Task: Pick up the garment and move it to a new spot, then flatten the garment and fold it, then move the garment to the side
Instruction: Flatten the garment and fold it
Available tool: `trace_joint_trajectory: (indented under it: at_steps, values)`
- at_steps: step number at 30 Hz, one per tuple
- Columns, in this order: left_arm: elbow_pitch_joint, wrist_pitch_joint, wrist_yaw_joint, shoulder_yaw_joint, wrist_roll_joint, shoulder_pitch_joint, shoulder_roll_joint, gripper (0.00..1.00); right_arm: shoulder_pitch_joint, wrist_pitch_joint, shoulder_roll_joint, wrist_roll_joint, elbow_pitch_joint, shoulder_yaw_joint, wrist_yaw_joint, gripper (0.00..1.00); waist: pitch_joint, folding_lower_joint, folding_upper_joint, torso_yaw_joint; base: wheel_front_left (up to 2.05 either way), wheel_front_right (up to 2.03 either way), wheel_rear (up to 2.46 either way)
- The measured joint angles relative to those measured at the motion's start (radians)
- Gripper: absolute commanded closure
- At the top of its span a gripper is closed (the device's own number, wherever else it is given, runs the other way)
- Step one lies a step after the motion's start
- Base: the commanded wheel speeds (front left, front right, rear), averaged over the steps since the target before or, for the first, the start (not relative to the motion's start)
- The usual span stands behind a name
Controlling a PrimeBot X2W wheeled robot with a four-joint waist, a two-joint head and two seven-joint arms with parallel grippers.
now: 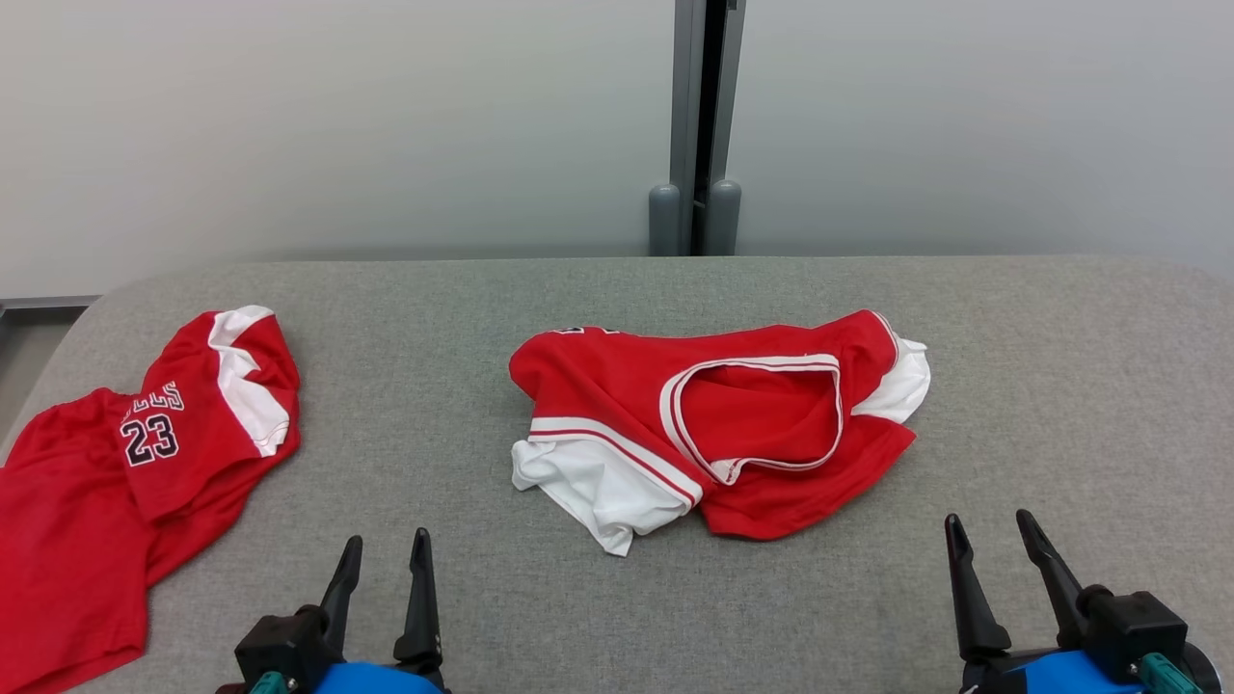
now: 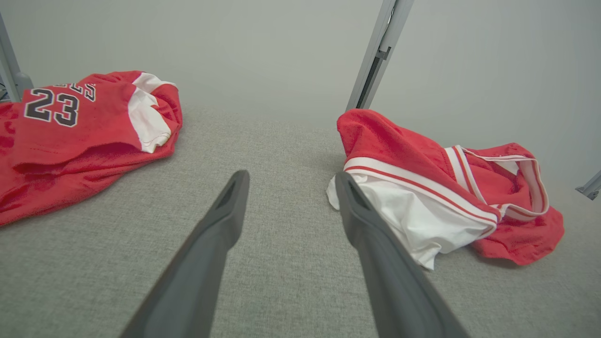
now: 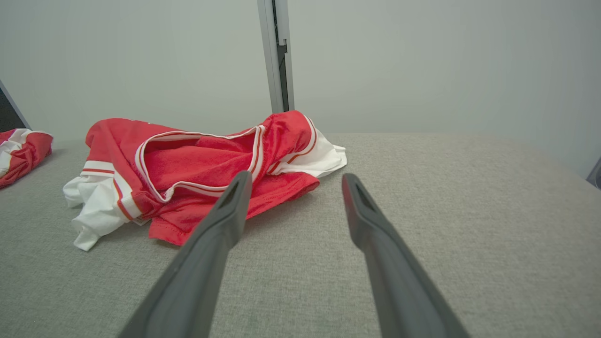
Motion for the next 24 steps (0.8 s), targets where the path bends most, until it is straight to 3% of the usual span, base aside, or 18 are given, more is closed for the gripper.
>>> trace_joint_trajectory:
  at_steps: [12,24]
  values:
    - [0.02,0.0,-0.031,-0.068,0.072,-0.07,0.0,0.0,-0.004,0.0,0.0,-0.004,-0.001,0.003,0.0,0.0,0.023,0.0001,0.0,-0.01,0.0,0.0,0.0]
    - [0.146,0.12,-0.064,-0.432,0.119,-0.314,-0.008,0.0,-0.066,0.0,0.0,-0.014,-0.016,0.026,0.0,0.0,0.127,0.0002,0.0,-0.082,0.0,0.0,0.0]
